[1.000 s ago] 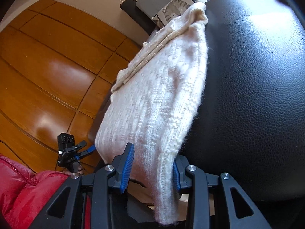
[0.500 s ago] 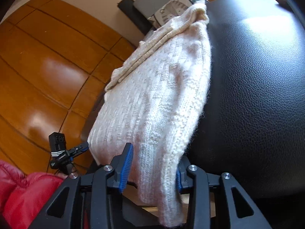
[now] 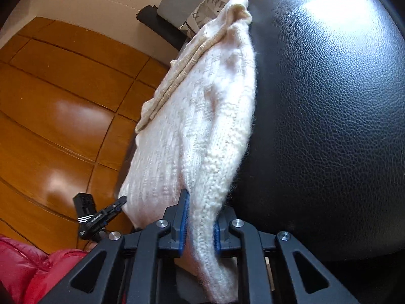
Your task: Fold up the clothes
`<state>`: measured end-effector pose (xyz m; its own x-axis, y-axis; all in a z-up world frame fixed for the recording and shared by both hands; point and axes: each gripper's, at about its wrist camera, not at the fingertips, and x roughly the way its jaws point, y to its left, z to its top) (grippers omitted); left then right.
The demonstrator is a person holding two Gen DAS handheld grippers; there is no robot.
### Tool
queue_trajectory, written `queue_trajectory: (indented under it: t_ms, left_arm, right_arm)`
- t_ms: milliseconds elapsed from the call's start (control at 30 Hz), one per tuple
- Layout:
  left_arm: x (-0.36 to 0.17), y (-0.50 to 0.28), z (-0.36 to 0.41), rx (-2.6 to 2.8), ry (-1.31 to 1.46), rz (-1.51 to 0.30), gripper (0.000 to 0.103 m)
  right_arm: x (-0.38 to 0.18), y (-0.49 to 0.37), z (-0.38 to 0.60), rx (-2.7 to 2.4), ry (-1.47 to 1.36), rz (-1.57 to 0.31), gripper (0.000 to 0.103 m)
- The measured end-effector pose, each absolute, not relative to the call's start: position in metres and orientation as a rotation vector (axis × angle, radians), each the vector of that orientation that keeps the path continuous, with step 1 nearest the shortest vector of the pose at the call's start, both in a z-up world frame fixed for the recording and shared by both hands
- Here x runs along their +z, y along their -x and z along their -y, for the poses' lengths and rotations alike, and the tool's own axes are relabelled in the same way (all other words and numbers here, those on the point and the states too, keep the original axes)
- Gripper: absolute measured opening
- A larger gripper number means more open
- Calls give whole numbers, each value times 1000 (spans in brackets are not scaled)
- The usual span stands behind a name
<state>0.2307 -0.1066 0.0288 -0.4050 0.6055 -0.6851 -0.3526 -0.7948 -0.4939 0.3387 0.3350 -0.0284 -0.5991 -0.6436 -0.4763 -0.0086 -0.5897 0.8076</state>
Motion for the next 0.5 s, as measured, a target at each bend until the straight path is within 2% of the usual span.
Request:
queue_trajectory:
  t_ms: [200,400,500]
  left_arm:
    - [41,-243,95,2098,1213,371,15]
    - [61,-257,110,1981,1145,531,15]
    - [75,-264,120,1904,1089,618,15]
  right_arm:
    - [-28,-343,-329,-2126,-1110,1153,15]
    - [-13,-363,-321,-2021,-1028,1096,15]
    - [5,-378,-322,-1956,-944,1079,10]
